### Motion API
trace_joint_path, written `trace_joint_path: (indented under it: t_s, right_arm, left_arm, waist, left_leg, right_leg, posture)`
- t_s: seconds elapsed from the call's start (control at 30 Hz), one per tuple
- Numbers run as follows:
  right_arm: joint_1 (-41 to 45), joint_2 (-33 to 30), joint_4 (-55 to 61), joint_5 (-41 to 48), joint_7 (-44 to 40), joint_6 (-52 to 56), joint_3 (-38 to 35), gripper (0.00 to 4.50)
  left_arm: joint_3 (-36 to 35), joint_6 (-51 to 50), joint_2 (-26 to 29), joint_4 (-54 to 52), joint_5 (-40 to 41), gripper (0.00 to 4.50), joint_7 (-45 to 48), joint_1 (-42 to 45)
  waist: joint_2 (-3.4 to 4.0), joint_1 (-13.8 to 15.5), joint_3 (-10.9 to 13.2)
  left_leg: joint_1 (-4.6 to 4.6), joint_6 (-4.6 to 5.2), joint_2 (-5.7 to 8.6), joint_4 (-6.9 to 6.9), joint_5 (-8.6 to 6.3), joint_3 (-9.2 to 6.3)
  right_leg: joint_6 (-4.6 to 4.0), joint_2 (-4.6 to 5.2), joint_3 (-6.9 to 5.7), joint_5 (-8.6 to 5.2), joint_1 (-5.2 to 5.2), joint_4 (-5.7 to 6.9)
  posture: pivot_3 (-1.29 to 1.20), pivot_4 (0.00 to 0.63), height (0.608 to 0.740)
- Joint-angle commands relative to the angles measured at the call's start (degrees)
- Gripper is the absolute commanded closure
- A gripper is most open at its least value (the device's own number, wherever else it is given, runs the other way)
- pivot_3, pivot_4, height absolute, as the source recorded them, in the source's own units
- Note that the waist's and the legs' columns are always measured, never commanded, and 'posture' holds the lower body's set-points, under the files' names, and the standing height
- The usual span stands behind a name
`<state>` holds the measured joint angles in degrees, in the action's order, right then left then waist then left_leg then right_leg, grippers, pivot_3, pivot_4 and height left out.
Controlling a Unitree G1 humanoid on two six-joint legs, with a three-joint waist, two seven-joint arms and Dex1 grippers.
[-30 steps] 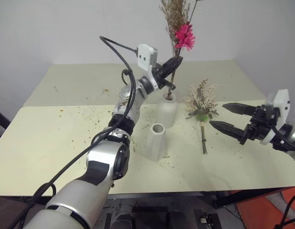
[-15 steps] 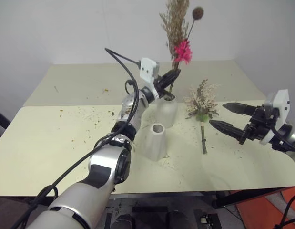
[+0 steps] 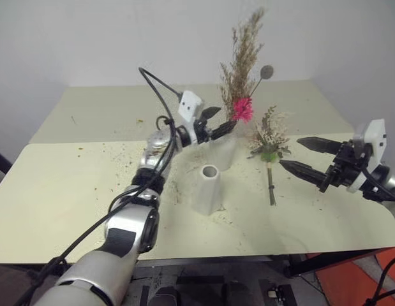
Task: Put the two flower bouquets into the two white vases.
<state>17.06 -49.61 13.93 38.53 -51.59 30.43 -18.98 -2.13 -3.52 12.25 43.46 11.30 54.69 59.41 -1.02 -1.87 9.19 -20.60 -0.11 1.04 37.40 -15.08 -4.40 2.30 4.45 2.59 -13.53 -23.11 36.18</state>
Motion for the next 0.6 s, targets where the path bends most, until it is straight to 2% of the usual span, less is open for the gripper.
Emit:
trace_joint_path:
  t_s: [0.03, 0.17, 0.3, 0.43, 0.6]
  right_arm:
    - [2.29, -1.09, -1.66, -2.65, 0.22, -0.64, 1.59, 0.0]
    - [6.01, -1.98, -5.31, -7.63, 3.69, 4.72, 7.46, 0.0]
    - [14.92, -0.66, -9.7, -8.69, 8.42, 18.52, 13.41, 0.0]
    - [25.55, 2.34, -16.74, -9.92, 12.55, 31.98, 18.36, 0.0]
    - [37.14, 7.63, -32.09, -16.09, 15.99, 38.28, 24.96, 0.0]
  left_arm:
    - [1.64, -8.76, 6.27, -13.13, 1.9, 0.47, 5.89, -3.61]
    - [1.39, -13.5, 15.47, -23.89, 5.3, 0.47, 14.01, -9.4]
    - [-0.81, -17.18, 22.23, -29.9, 10.98, 0.47, 21.04, -11.97]
    - [-1.84, -19.79, 27.52, -33.62, 15.87, 0.47, 27.64, -13.38]
    - [-3.63, -23.99, 31.99, -37.05, 21.29, 0.47, 31.7, -14.39]
  waist:
    - [0.0, -0.27, 0.0]
    - [0.02, -0.44, -0.01]
    - [0.04, -0.42, -0.02]
    - [0.06, -0.55, -0.03]
    - [0.07, -0.77, -0.04]
  left_leg:
    - [-0.01, 0.0, -0.01, 0.0, 0.0, -0.01]
    - [-0.04, 0.0, -0.01, 0.01, 0.0, -0.02]
    - [-0.05, 0.0, -0.02, 0.03, 0.0, -0.04]
    - [-0.04, 0.0, -0.04, 0.02, 0.0, -0.03]
    - [-0.1, 0.0, -0.05, -0.02, 0.0, -0.02]
  right_leg:
    - [0.0, 0.0, -0.01, 0.0, -0.01, 0.01]
    - [0.0, 0.02, -0.03, 0.0, -0.02, 0.02]
    - [-0.01, 0.03, -0.07, 0.0, -0.04, -0.04]
    - [-0.03, 0.02, -0.06, 0.0, -0.06, -0.08]
    - [-0.04, 0.01, -0.07, 0.01, -0.1, -0.02]
  posture:
    - [0.0, 0.15, 0.74]
    - [0.0, 0.15, 0.74]
    - [0.0, 0.15, 0.74]
    - [0.0, 0.15, 0.74]
    - [0.0, 0.15, 0.74]
